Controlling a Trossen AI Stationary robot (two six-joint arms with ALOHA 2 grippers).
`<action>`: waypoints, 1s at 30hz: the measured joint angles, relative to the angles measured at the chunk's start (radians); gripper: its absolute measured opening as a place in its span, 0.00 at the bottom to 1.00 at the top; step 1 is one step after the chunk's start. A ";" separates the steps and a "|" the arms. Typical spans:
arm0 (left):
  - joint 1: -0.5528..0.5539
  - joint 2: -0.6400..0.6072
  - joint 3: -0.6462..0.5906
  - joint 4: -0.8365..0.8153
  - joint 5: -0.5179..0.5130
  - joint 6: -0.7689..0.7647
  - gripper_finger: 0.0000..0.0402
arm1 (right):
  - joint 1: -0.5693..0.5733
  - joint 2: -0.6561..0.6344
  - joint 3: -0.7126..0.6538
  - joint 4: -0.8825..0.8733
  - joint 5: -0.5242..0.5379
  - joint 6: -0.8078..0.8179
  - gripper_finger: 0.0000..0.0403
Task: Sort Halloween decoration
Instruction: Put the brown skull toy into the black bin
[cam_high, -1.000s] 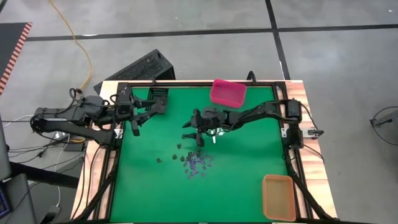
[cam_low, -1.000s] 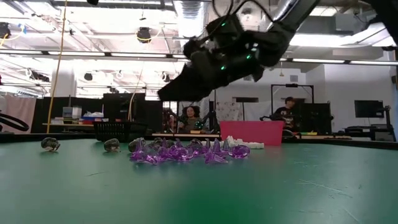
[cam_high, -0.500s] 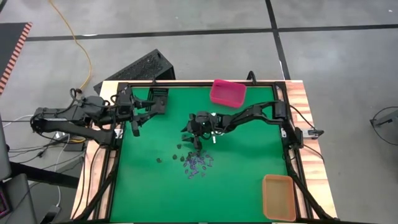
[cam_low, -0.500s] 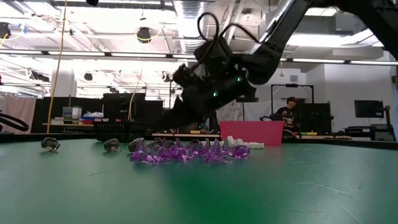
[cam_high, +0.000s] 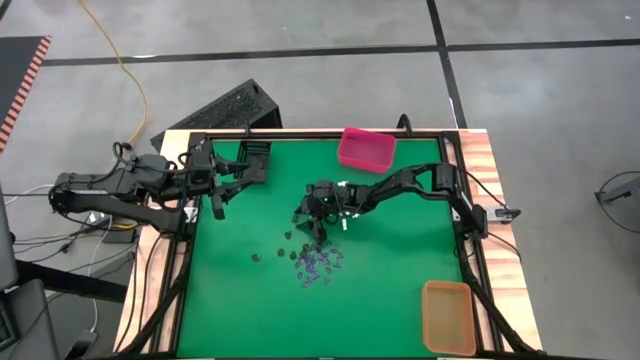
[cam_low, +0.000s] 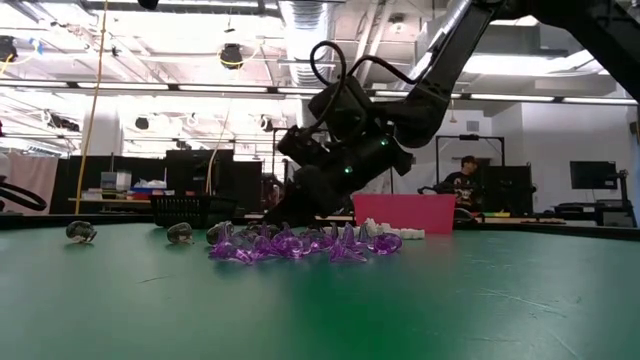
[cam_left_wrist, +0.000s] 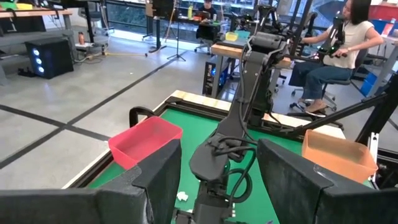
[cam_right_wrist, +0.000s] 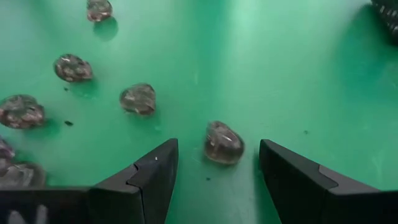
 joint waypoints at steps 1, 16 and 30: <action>0.000 0.000 0.000 0.000 0.000 0.000 0.50 | -0.002 0.000 0.000 0.000 0.000 -0.001 0.63; 0.000 0.000 0.000 0.000 0.000 0.000 0.50 | 0.006 0.000 0.000 0.013 -0.004 -0.054 0.63; 0.000 0.000 0.000 0.000 0.000 0.001 0.50 | 0.010 0.083 0.184 -0.160 -0.027 -0.031 0.63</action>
